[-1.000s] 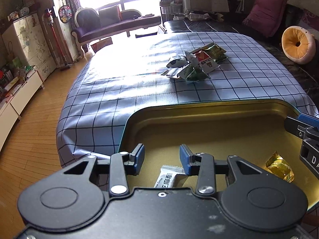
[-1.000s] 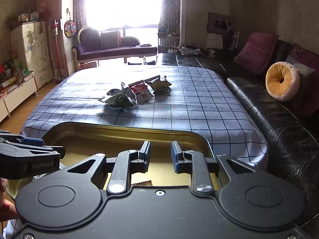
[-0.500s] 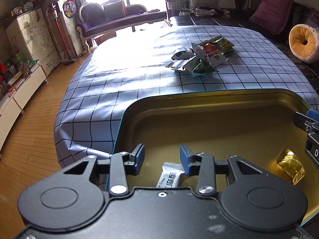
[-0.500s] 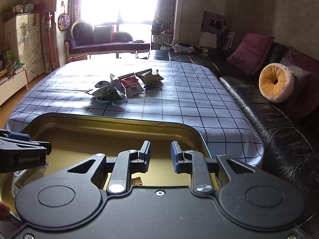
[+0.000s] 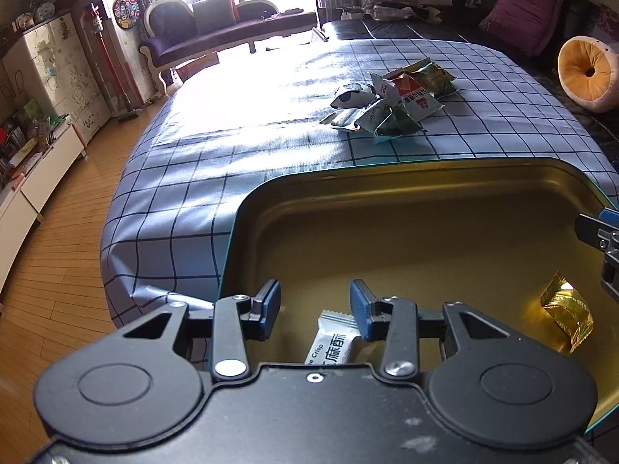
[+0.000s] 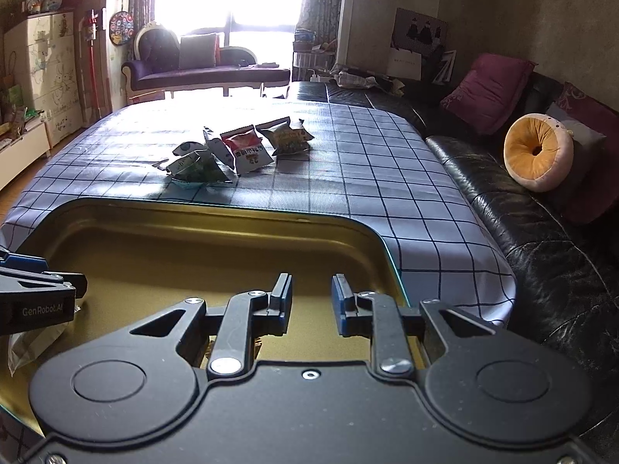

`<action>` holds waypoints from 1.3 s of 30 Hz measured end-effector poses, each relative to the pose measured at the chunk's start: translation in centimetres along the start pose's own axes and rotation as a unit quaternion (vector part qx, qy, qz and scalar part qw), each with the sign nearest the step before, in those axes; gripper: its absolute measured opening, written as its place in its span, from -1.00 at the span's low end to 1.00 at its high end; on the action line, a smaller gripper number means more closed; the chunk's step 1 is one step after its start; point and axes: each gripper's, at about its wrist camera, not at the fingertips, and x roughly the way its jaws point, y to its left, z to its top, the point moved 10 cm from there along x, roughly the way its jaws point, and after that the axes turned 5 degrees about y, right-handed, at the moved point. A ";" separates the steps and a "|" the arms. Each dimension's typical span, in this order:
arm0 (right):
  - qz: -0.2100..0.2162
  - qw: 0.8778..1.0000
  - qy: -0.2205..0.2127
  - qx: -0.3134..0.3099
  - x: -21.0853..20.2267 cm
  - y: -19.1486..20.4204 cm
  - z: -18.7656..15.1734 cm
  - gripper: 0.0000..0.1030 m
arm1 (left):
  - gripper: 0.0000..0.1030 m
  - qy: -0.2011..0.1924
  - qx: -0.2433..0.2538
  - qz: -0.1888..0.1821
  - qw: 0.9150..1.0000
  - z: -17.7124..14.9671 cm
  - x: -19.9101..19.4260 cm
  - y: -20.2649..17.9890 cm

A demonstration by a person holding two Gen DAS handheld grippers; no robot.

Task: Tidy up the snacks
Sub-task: 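Move both open tools back toward the snack pile, then grasp the green garlic-flavor packet with the right tool while the left tool approaches the pile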

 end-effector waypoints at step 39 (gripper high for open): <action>0.105 0.973 0.207 -0.010 13.5 -0.2 13.5 -0.32 | 0.06 0.036 0.009 -0.025 0.999 17.1 7.8 2.1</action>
